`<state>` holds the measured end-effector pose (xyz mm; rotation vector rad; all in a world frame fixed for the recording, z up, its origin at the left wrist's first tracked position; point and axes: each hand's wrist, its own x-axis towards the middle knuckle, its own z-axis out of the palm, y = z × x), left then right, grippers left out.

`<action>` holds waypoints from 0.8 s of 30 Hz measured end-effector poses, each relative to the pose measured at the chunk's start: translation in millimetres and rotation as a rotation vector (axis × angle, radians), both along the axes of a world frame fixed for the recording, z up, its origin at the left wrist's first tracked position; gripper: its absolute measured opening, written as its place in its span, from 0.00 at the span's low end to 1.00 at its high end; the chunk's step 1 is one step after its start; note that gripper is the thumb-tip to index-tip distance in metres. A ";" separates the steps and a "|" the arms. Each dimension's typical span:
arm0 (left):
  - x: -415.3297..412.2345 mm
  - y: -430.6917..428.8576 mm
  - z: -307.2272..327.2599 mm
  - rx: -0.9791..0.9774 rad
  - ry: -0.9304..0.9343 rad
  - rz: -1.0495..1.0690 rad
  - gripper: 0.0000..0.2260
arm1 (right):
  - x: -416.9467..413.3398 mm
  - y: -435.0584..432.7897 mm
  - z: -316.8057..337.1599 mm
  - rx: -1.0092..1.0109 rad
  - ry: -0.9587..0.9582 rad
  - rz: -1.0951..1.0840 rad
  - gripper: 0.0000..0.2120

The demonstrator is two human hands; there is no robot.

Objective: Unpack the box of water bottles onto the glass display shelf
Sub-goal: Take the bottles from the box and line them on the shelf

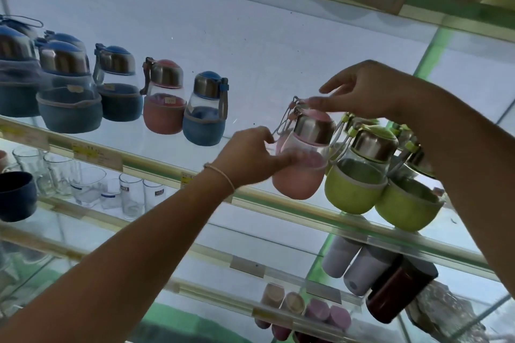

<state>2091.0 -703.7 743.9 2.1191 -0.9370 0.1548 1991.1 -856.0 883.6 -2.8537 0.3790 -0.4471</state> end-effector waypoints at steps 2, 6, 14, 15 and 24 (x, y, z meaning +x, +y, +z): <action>19.8 6.6 8.6 -0.029 0.045 0.027 0.27 | 11.2 -10.4 7.2 0.045 -0.034 -0.023 0.25; 47.3 2.3 11.4 -0.062 0.209 0.000 0.14 | 41.9 -24.8 5.4 0.036 0.011 -0.079 0.15; 69.9 -43.4 3.5 0.190 0.082 -0.131 0.24 | 72.3 -28.3 -3.8 -0.092 0.147 -0.058 0.17; 73.6 -47.2 2.9 0.173 0.114 -0.149 0.22 | 73.1 -28.2 -3.3 -0.108 0.147 -0.057 0.17; 86.0 -58.9 4.0 0.078 0.294 -0.246 0.14 | 75.1 -33.9 -6.0 -0.163 0.119 -0.076 0.18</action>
